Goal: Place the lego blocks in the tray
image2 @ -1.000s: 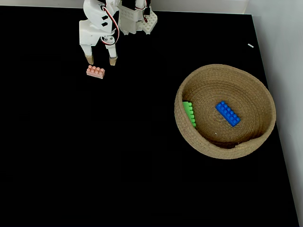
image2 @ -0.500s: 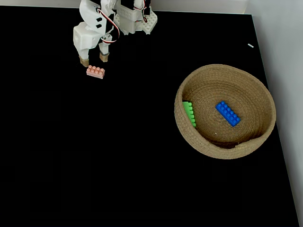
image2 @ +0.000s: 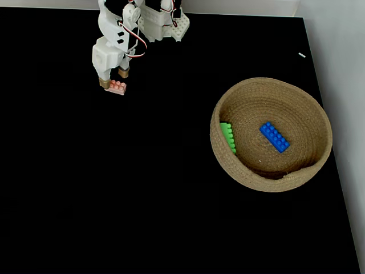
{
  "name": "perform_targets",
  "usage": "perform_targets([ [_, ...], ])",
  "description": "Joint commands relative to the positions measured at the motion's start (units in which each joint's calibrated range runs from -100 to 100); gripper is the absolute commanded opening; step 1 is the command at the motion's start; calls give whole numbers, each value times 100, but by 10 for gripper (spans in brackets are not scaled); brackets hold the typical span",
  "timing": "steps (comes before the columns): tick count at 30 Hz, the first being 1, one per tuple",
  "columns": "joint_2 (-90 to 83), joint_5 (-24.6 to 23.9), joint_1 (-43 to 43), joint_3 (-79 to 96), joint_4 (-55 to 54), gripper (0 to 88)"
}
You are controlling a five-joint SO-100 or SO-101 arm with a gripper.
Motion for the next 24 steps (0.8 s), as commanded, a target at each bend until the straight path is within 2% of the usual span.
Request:
perform_targets([
  [1,124,63,-89,-102,-371,233],
  [12,674,24,-262,317,-1428,206],
  [18,751,-78,-353,910,-2037,106],
  [21,760,-156,-361,1202,-2295,17],
  [24,682,-166,-312,1266,-2295,17],
])
